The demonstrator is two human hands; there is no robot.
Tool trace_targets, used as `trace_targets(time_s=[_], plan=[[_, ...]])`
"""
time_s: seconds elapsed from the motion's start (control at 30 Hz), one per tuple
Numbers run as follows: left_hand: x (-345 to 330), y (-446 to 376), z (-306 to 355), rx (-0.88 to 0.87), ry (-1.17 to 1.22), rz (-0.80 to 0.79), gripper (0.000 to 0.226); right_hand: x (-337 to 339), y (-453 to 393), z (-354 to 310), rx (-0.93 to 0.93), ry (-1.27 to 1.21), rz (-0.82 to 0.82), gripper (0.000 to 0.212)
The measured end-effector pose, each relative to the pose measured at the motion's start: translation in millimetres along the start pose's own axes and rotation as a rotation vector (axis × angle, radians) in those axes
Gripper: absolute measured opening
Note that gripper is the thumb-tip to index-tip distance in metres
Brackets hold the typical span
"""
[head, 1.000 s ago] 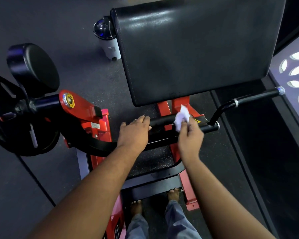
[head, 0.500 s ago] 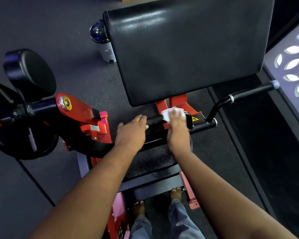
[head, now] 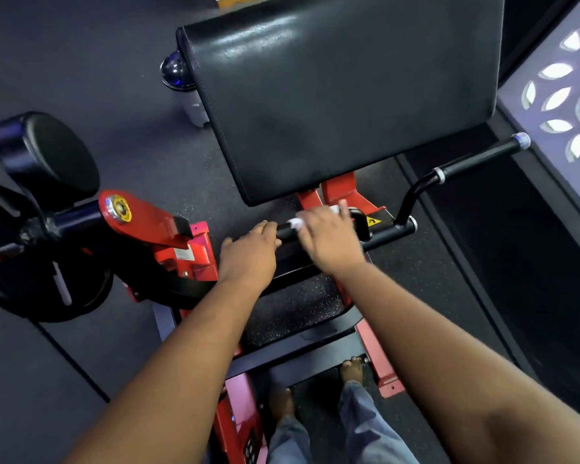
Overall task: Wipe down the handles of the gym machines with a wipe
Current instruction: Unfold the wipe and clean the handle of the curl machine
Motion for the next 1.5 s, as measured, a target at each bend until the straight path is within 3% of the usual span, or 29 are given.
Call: trace_targets(time_s=[0.1,0.3,0.33,0.4,0.47,0.57,0.63,0.73,0.8,0.97,1.07,1.13,1.2,1.3,1.37,1.43,1.5], plan=[[1,0,2,0.003,-0.003,0.004,0.045,4,-14,34,-0.195,0.189,-0.087,0.052],[4,0,2,0.006,-0.009,-0.004,0.041,-3,29,-35,0.204,-0.179,-0.101,0.057],[5,-1,2,0.000,-0.011,-0.006,0.040,-5,36,-24,0.174,-0.154,-0.074,0.067],[3,-3,2,-0.003,-0.008,-0.013,0.041,-9,42,5,-0.077,-0.083,-0.017,0.084],[2,-3,1,0.002,-0.001,-0.018,0.041,-16,48,1,-0.231,-0.095,-0.011,0.089],[4,-1,2,0.007,-0.005,-0.004,0.039,-29,64,-50,0.030,-0.255,-0.029,0.084],[4,-2,1,0.009,-0.003,-0.005,0.041,-26,69,-47,0.037,-0.249,0.019,0.085],[3,-3,1,0.000,0.012,-0.013,0.043,-23,62,-9,-0.386,-0.286,0.081,0.087],[3,-2,1,0.001,0.017,-0.013,0.043,-23,56,-12,-0.519,-0.375,0.099,0.086],[6,-2,3,0.007,0.004,-0.017,0.042,-27,74,-65,-0.225,-0.252,0.069,0.094],[4,-3,2,-0.001,-0.008,-0.013,0.039,-27,67,-31,-0.406,-0.275,0.094,0.089],[3,-3,1,0.007,-0.011,-0.005,0.038,-22,60,-9,-0.600,-0.430,0.146,0.085],[3,-2,1,0.014,-0.015,-0.001,0.039,-25,58,-16,-0.675,-0.639,0.207,0.081],[3,-2,2,0.015,-0.032,-0.006,0.041,-37,66,-56,-0.904,-1.270,0.269,0.070],[3,-2,3,0.019,-0.039,-0.012,0.041,-36,63,-57,-1.126,-1.692,0.378,0.052],[4,-1,4,0.015,-0.049,-0.009,0.041,-40,53,-32,-1.377,-1.897,0.491,0.025],[4,0,4,0.014,-0.053,-0.002,0.041,-44,39,-9,-1.525,-2.006,0.524,0.016]])
Point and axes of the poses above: each hand's wrist, its own y-axis away from the middle knuckle, its own x-axis out of the back of the hand, z = x × y, the point moved 8 cm from there along -y, towards the middle knuckle, and after that the axes turned 8 degrees about z, right-handed, at the moved point
